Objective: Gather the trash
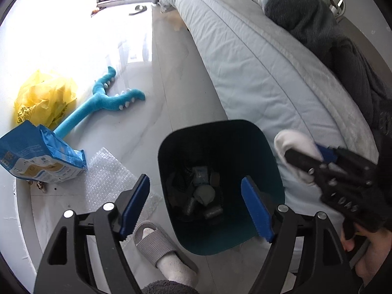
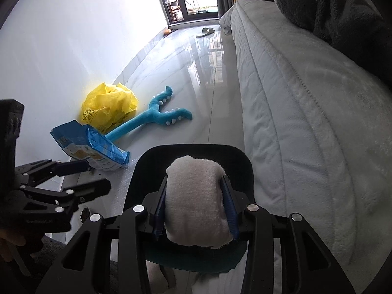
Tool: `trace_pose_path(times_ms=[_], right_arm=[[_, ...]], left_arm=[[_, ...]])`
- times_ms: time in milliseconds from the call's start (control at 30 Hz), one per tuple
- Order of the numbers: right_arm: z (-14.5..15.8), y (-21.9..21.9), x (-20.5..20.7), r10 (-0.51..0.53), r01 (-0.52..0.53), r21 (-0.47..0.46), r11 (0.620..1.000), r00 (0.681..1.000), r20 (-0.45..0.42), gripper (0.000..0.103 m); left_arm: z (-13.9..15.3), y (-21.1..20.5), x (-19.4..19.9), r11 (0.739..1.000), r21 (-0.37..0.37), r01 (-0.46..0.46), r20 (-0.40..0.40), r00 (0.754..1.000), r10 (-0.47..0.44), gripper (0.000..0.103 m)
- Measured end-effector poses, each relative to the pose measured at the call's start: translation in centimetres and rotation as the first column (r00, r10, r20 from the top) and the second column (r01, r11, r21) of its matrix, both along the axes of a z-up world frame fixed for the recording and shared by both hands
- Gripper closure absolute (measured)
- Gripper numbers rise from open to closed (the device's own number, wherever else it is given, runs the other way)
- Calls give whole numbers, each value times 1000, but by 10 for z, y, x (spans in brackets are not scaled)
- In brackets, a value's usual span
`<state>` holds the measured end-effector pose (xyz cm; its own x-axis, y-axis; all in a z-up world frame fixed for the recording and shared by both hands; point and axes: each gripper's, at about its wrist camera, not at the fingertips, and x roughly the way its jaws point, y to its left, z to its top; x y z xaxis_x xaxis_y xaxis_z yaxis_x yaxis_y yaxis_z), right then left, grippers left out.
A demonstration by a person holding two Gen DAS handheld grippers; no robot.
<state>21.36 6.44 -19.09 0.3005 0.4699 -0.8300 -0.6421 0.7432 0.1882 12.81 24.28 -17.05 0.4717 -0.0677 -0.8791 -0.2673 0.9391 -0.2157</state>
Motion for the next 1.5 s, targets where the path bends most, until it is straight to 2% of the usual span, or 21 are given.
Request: trace_pose_path(times_ms=[233, 400, 500, 700, 833, 1000, 1133, 1200, 1300, 1367, 1400, 1500], right_arm=[[-26, 17, 5, -1, -2, -46, 999, 998, -68, 61], [-48, 26, 11, -20, 10, -73, 997, 990, -142, 61], [-57, 32, 10, -24, 9, -97, 995, 988, -155, 61], [-63, 41, 9, -25, 7, -122, 993, 989, -149, 53], [-60, 44, 8, -6, -13, -141, 990, 991, -132, 39], [-43, 35, 6, 24, -38, -151, 988, 995, -96, 33], [-20, 17, 0, 48, -57, -121, 991, 996, -72, 25], [-9, 6, -3, 53, -59, -101, 993, 997, -55, 24], [12, -10, -8, 47, -47, -83, 995, 999, 2, 23], [33, -25, -11, 28, -26, -45, 999, 998, 52, 19], [43, -34, -13, 7, -5, -26, 1000, 997, 78, 14], [66, -63, -21, -49, 45, 35, 998, 992, 117, 13]], left_arm=[[23, 11, -9, 999, 32, -27, 98, 995, 24, 24], [38, 16, -17, 998, 53, -41, 171, 985, 32, 23], [49, 19, -22, 997, 54, -58, 219, 975, 45, 23], [80, 15, -34, 994, 80, -68, 341, 939, 37, 23], [99, 10, -36, 990, 113, -82, 391, 920, 31, 20], [122, 0, -41, 986, 134, -95, 455, 890, 24, 14], [141, -16, -42, 984, 163, -67, 506, 862, -25, 8], [148, -22, -45, 984, 164, -67, 529, 848, -30, 7], [155, -32, -46, 982, 177, -66, 541, 840, -40, 5], [158, -41, -48, 980, 191, -64, 532, 845, -49, 5], [158, -46, -51, 979, 195, -59, 533, 844, -55, 5], [162, -60, -57, 979, 200, -46, 545, 836, -72, 5]])
